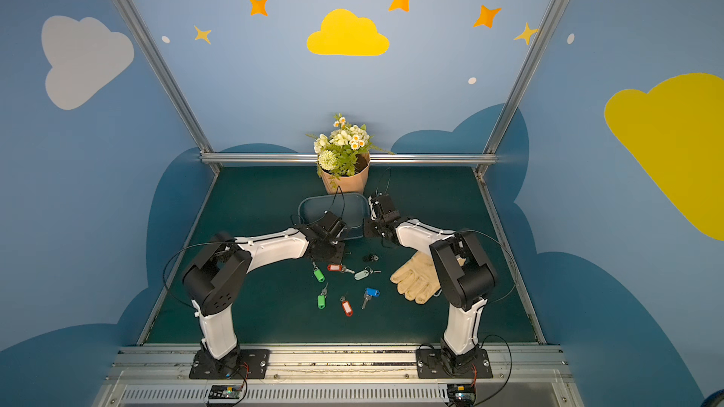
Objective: Take the keys out of the storage box
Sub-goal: Place the key at the center of the board, then adjust the storage box at the center of the board.
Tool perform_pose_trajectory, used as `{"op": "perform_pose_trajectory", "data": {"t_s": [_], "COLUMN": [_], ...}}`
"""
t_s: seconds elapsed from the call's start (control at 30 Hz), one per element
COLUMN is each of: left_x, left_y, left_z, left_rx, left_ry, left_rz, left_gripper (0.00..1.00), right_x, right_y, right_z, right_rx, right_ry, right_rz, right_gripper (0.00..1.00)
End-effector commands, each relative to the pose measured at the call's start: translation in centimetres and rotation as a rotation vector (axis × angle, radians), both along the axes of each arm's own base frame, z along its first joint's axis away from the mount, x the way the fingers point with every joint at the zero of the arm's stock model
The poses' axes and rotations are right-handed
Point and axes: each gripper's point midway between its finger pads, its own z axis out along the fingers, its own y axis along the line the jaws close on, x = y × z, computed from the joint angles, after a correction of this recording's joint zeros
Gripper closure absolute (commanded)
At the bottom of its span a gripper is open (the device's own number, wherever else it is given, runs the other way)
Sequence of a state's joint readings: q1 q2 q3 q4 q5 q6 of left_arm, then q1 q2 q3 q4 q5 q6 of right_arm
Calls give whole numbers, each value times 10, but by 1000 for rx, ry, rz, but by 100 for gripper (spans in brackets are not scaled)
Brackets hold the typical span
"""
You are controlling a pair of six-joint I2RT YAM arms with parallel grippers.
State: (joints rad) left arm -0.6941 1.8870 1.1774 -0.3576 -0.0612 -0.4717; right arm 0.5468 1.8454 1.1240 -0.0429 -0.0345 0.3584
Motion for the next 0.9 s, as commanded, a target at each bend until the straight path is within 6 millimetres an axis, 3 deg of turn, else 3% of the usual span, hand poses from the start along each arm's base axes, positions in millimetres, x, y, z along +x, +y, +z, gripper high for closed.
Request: {"op": "perform_pose_trajectory", "data": {"t_s": [0.0,0.1,0.3,0.47,0.5,0.53,0.6,0.7,0.77,0.87], "left_x": [7,10,14,16,16,16,16,21,28,39], "left_y": [-1,-3,3,14,18,23,37,74,101,128], "left_z": [-2,-2,12,48,60,72,96,120,119,100], "left_rx": [10,8,20,12,6,-1,-16,-23,-36,-41], "left_ry": [8,9,-19,-74,-96,-115,-165,-236,-256,-248], "left_rz": [4,6,17,29,35,40,62,139,205,250], "left_gripper": [88,80,45,31,5,0,0,0,0,0], "right_x": [3,3,3,3,3,3,4,4,4,5], "right_y": [-2,-2,-4,-4,-4,-4,-4,-4,-2,-1], "right_z": [-1,-2,2,6,7,8,9,10,8,4], "right_rx": [-21,-23,-24,-17,-17,-17,-17,-16,-14,-14], "right_ry": [11,13,8,0,-2,-1,-6,-9,-9,-1], "right_rz": [-3,-3,-6,-7,-8,-6,-6,-4,-1,1], "right_gripper": [100,100,100,100,100,100,100,100,100,100]}}
